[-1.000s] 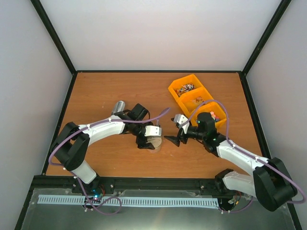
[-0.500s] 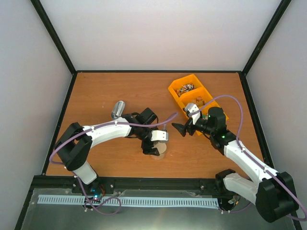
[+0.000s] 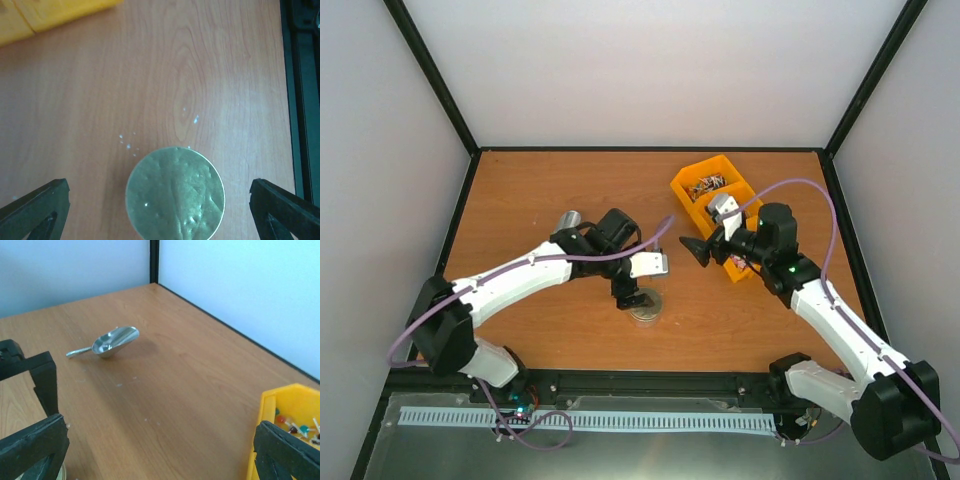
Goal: Pack the candies
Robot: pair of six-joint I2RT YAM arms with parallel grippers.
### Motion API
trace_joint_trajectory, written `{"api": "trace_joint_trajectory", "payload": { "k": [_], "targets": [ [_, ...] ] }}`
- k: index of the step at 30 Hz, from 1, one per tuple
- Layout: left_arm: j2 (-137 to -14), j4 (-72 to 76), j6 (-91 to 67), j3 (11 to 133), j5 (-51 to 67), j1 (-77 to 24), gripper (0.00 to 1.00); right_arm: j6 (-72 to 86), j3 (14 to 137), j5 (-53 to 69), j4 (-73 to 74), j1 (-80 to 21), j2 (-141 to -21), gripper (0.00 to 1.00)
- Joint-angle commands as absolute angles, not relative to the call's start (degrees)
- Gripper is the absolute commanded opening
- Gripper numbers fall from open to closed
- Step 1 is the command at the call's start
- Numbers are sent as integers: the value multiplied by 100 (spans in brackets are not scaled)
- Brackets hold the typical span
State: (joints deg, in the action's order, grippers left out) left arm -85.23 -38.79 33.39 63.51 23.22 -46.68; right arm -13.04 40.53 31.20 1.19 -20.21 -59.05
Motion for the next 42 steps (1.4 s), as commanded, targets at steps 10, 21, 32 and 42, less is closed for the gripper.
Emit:
{"api": "trace_joint_trajectory", "payload": {
  "k": [10,21,32,42],
  "targets": [
    [-7979,-4273,2226,7464,2153,-3819,100,-955,5807,3059,1410,-1704,-6714,100],
    [-7712,-4305,1324,7654,2487,-1970,100,-296,6741,4515,1975,252,-7527,100],
    [-7511,-3972,933,6997,2917,102,100,-630,6711,5361,2440,1845,-8059,100],
    [-7026,-4437,2498,6061,3576,-57,100,-1309,5962,5390,2704,1761,-7915,100]
  ]
}}
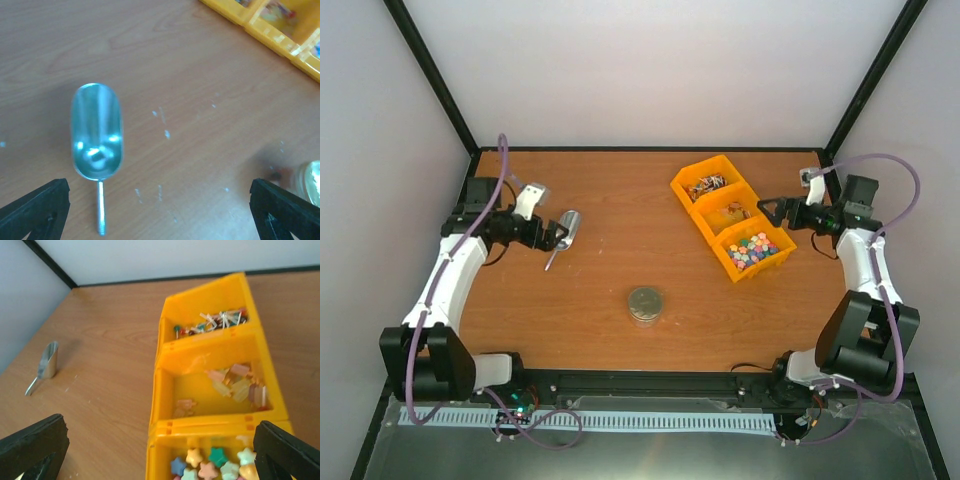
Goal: Pack the candies
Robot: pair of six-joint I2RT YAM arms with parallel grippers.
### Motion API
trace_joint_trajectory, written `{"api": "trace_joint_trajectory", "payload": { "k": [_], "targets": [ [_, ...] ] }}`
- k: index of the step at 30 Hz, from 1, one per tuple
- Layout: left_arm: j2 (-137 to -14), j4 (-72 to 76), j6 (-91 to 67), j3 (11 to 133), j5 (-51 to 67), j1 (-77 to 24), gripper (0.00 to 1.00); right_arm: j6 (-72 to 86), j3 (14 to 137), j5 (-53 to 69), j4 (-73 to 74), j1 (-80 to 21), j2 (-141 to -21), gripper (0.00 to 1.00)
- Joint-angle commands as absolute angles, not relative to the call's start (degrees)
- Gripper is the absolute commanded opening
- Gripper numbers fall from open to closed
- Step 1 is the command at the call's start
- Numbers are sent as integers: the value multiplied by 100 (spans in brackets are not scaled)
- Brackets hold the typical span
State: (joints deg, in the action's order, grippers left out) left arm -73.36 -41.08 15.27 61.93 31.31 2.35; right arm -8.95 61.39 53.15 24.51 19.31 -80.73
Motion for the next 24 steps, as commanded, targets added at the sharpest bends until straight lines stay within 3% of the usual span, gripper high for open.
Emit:
{"api": "trace_joint_trajectory", "payload": {
  "k": [1,6,9,10,14,19,24],
  "targets": [
    [-7001,-4577,2721,6030,3474,-291,100,-1438,5937,5311,2809,1604,-7880,100],
    [-6930,-4842,3334,5861,2750,-1918,100,-1987,5640,4540,3098,385,-7519,100],
    [-7075,-4882,3575,5814,2304,-2842,93,-2143,5457,4521,3135,-16,-7425,100],
    [-7188,-4909,3604,5829,2192,-3084,88,-2171,5422,4586,3156,-75,-7443,100],
    [-7602,-4958,3593,6037,1978,-3659,53,-2176,5208,4620,3113,-166,-7509,100],
    [-7631,-4765,3541,6209,1890,-4179,16,-2063,4976,4532,2867,-176,-7427,100],
    [-7930,-4713,3475,6369,1925,-4510,8,-2002,4982,4526,2804,-177,-7504,100]
  ]
}}
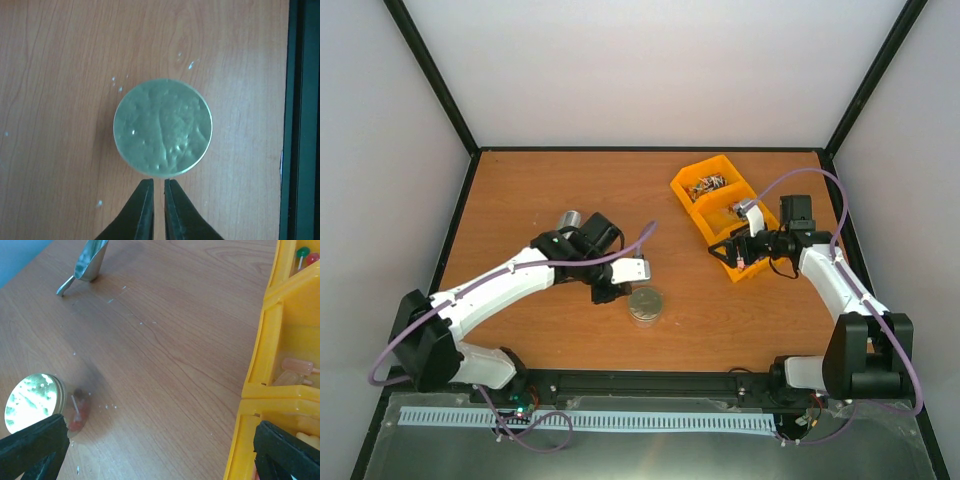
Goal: Pack the candies
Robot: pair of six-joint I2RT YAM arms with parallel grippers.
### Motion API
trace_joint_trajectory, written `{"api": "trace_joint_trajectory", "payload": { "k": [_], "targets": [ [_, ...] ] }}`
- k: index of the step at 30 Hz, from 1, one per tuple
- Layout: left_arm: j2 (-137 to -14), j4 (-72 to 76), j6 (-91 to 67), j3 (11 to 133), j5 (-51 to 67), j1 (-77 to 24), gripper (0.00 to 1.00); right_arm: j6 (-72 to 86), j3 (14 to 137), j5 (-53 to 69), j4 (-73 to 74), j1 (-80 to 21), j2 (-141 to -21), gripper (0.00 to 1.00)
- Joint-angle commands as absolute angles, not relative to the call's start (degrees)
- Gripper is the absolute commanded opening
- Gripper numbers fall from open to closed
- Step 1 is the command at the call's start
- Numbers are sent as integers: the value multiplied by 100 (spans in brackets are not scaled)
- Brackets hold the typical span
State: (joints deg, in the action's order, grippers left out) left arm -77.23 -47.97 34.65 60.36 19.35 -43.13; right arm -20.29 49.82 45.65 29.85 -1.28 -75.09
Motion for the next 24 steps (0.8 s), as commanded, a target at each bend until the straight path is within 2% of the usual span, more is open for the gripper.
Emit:
{"api": "trace_joint_trajectory", "payload": {
  "k": [1,11,24],
  "targets": [
    [-8021,-4704,3490,6356,1941,-4535,7,-2003,4983,4522,2798,-177,-7518,100],
    [-9123,-4268,3600,5621,1362,-4746,2,-2057,4969,4515,2828,-180,-7537,100],
    [-8359,-4828,3696,6443,1712,-4746,3,-2158,4870,4588,2803,-183,-7490,100]
  ]
}}
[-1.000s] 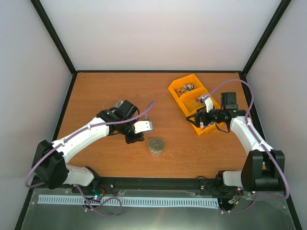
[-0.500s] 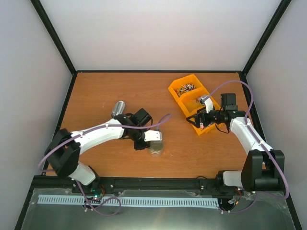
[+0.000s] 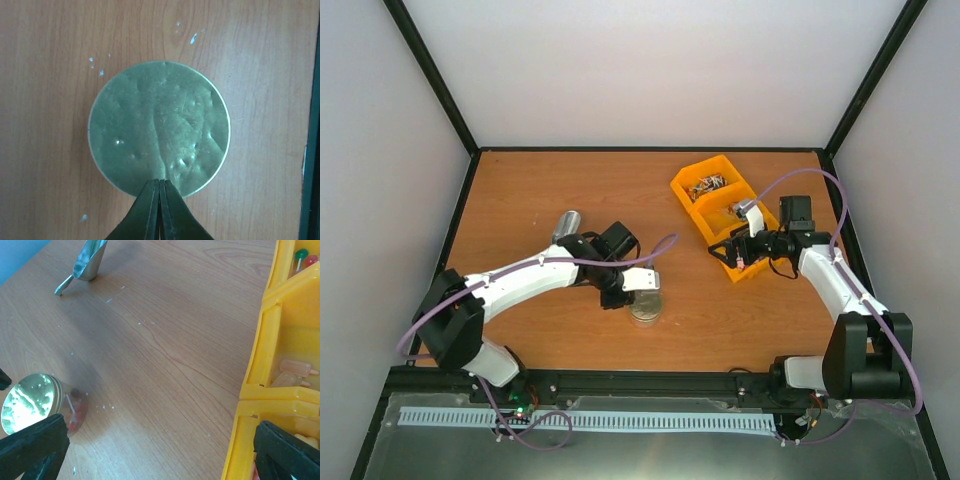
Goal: Pack the candies
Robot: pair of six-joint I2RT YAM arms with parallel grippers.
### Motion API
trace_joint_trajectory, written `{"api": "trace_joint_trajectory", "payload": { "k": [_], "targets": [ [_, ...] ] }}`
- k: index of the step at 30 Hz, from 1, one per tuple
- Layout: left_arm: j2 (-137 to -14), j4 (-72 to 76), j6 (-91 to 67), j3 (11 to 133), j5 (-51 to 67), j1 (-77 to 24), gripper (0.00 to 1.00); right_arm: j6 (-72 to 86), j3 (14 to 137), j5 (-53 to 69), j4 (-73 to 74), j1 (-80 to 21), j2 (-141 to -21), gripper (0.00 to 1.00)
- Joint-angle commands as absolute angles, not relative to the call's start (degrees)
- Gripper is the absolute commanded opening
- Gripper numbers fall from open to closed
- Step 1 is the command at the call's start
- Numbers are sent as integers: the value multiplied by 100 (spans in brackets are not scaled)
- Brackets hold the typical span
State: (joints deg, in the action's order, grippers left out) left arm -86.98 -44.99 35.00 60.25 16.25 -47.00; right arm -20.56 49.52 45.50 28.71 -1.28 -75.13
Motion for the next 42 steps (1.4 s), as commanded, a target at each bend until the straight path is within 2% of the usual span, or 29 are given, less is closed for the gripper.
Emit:
{"api": "trace_joint_trajectory", "payload": {
  "k": [1,14,27,32,34,37,42],
  "targets": [
    [-8337,-4853,3684,6484,1733,-4754,2,-2157,4869,4588,2804,-183,-7508,100],
    [-9076,-4735,3686,5760,1150,-4999,1,-2178,4881,4592,2801,-176,-7602,100],
    [-8697,-5081,3567,6473,1445,-4970,3,-2212,4778,4666,2723,-183,-7455,100],
    [-8632,-4947,3312,6577,1871,-4587,7,-2240,4764,4674,2728,-185,-7397,100],
    [-8520,-4809,3103,6644,2111,-4267,13,-2212,4764,4644,2661,-185,-7325,100],
    [-8271,-4570,2840,6745,2266,-3813,29,-2129,4812,4600,2594,-185,-7237,100],
    [-8005,-4492,2416,7068,2729,-2909,68,-1994,5079,4462,2544,-177,-7199,100]
  ]
}}
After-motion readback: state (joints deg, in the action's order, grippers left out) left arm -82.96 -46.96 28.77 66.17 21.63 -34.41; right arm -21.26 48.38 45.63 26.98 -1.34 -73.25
